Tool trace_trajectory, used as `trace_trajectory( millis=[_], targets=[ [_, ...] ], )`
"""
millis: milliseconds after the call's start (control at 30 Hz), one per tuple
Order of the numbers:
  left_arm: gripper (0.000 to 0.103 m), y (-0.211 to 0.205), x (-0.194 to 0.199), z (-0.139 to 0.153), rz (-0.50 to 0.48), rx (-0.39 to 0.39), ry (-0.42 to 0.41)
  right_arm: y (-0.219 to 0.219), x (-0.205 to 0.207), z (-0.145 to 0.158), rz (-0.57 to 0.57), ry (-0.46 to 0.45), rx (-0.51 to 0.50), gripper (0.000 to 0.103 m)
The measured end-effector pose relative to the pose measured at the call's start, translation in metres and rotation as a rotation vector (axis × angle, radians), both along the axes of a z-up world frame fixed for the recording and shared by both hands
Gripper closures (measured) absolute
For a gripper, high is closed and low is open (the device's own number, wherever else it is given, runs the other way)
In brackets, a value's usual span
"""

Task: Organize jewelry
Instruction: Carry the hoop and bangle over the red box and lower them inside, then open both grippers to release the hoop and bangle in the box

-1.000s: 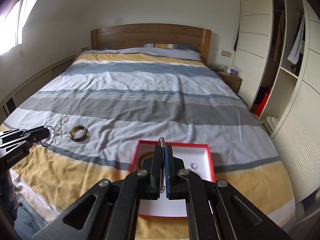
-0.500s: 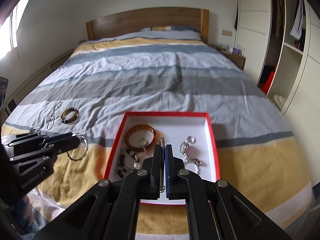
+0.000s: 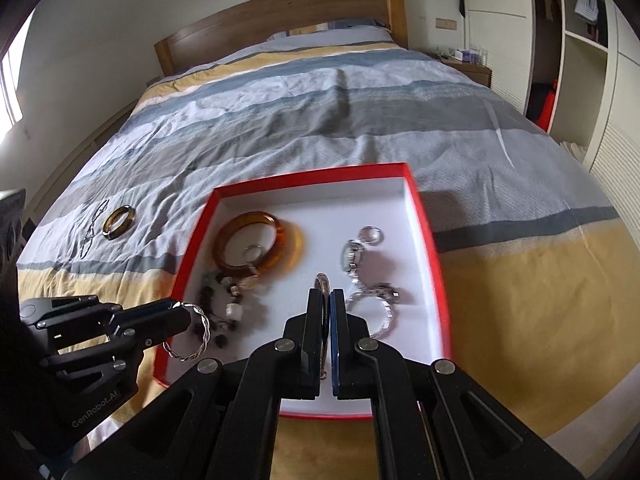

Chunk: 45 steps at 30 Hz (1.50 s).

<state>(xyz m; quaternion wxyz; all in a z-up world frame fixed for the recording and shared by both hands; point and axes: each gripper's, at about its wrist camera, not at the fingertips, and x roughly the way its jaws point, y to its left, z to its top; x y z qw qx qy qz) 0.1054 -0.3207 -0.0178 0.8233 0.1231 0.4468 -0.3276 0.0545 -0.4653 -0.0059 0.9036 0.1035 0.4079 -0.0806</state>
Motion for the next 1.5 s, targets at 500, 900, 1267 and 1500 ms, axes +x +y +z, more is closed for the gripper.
trace_trajectory(
  millis=[500,900,1267,1500],
  targets=[
    [0.097,-0.016,0.013,-0.033,0.027,0.036,0.043,-0.032,0.005,-0.035,-0.026,0.080,0.009,0.099],
    [0.094,-0.021,0.019,-0.038,0.029,0.039,0.033,-0.030,0.006,-0.042,-0.019,0.096,-0.001,0.098],
    [0.090,-0.020,0.017,-0.036,0.012,0.025,0.074,-0.027,0.002,-0.038,-0.016,0.102,0.012,0.087],
    [0.072,-0.019,0.009,-0.028,0.002,0.018,0.079,-0.026,-0.011,-0.024,-0.031,0.087,0.003,0.085]
  ],
)
